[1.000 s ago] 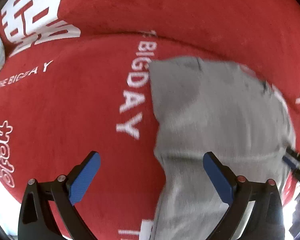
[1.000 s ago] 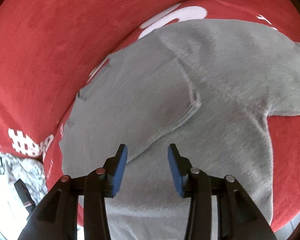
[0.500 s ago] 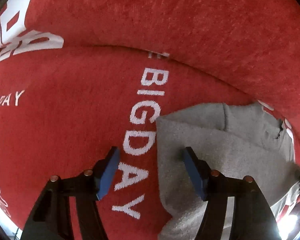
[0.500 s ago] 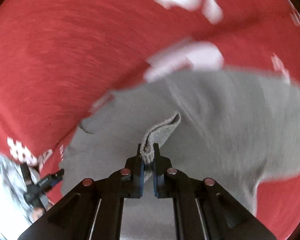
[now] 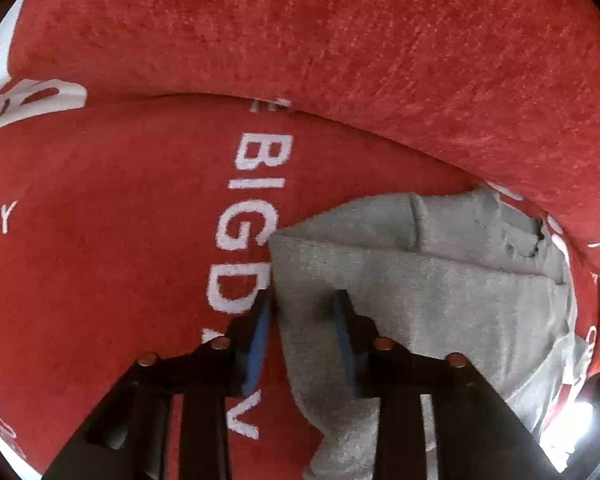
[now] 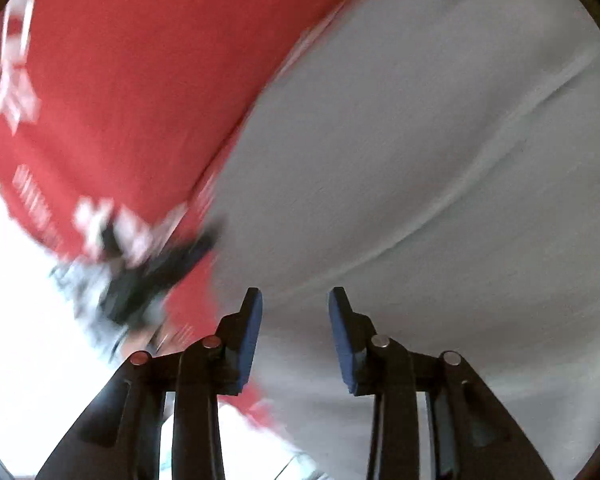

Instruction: Fold small clothes

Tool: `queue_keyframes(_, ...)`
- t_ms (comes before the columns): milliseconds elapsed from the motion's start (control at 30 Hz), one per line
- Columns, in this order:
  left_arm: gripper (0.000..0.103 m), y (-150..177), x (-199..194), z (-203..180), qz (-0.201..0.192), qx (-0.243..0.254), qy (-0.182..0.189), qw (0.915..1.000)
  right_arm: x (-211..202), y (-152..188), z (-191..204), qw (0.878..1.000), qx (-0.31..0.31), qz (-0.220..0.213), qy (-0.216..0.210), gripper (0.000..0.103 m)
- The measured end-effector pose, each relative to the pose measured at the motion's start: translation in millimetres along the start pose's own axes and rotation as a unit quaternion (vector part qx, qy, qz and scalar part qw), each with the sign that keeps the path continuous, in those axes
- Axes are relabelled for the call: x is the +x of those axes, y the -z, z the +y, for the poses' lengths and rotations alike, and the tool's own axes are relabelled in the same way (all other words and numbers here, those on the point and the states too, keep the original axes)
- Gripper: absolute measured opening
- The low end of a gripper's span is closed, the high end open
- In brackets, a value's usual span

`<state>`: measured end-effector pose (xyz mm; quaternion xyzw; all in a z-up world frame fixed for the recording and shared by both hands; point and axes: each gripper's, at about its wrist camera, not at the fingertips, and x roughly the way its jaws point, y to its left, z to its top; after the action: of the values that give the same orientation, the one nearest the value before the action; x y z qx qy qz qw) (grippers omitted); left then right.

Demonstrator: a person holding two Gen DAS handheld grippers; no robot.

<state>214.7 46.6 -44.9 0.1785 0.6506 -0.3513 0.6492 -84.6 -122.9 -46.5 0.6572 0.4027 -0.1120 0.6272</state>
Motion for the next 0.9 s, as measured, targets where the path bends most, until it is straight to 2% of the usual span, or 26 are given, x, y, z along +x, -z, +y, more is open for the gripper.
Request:
queue_keyframes(33, 0.031, 0.4, -0.5, -1.5, 0.0, 0.001, 0.0, 1.0, 31.9, 10.4, 14.4, 0.999, 0.002, 0.024, -0.024, 0.039)
queue_keyframes(67, 0.021, 1.2, -2.1, -4.0, -0.001, 0.004, 0.002, 1.0, 53.4, 14.7, 22.5, 0.999, 0.006, 0.036, -0.036, 0.039)
queue_keyframes(100, 0.019, 0.4, -3.1, -4.6, -0.002, 0.008, 0.006, 0.9999, 79.8, 19.3, 33.8, 0.998, 0.01, 0.044, -0.049, 0.039)
queue_keyframes(133, 0.017, 0.0, -4.4, -5.0, -0.005, 0.011, 0.005, 0.9999, 95.5, 21.5, 40.6, 0.998, 0.012, 0.043, -0.05, 0.039)
queue_keyframes(167, 0.009, -0.8, -5.3, -5.6, -0.007, 0.014, 0.006, 0.9999, 109.9, 21.8, 46.3, 0.998, 0.014, 0.036, -0.045, 0.039)
queue_keyframes(267, 0.009, -4.6, -10.8, -2.6, -0.012, 0.026, 0.013, 0.9995, 130.5, 15.6, 48.9, 0.999, 0.028, 0.014, -0.032, 0.037)
queue_keyframes(333, 0.009, -4.1, -10.8, -0.1, -0.017, 0.033, 0.012, 0.9992, 138.7, 13.8, 48.6, 0.998, 0.046, 0.022, -0.045, 0.009)
queue_keyframes(400, 0.009, -3.1, -9.2, 5.3, -0.019, 0.035, 0.01, 0.9992, 141.8, 15.0, 52.4, 0.997, 0.048, 0.025, -0.054, 0.008)
queue_keyframes(467, 0.009, -3.6, -3.5, 10.4, -0.017, 0.03, 0.009, 0.9994, 147.6, 21.3, 43.6, 0.997, 0.045, 0.039, -0.042, 0.007)
queue_keyframes(567, 0.009, -3.5, -7.9, 18.8, -0.023, 0.031, 0.009, 0.9992, 158.6, 33.7, 29.1, 0.996, 0.055, 0.066, -0.037, 0.0)
queue_keyframes(667, 0.009, -1.2, -15.6, 16.3, -0.025, 0.045, -0.002, 0.9987, 149.0, 39.7, 38.9, 0.997, 0.016, 0.079, -0.018, 0.001)
queue_keyframes(700, 0.009, 0.8, -20.9, 14.4, -0.029, 0.051, -0.007, 0.9982, 141.1, 41.5, 40.1, 0.996, 0.006, 0.084, -0.019, 0.007)
queue_keyframes(733, 0.009, 2.9, -24.1, 10.2, -0.033, 0.057, -0.01, 0.9978, 130.8, 42.1, 41.5, 0.996, -0.005, 0.083, -0.017, 0.007)
queue_keyframes(800, 0.009, 9.3, -35.1, 3.5, -0.046, 0.066, -0.019, 0.9966, 99.5, 37.7, 41.1, 0.997, -0.037, 0.064, 0.003, 0.008)
queue_keyframes(900, 0.009, 19.5, -54.1, -2.2, -0.061, 0.073, -0.019, 0.9953, 40.3, 19.0, 25.1, 0.996, -0.058, -0.002, 0.068, 0.025)
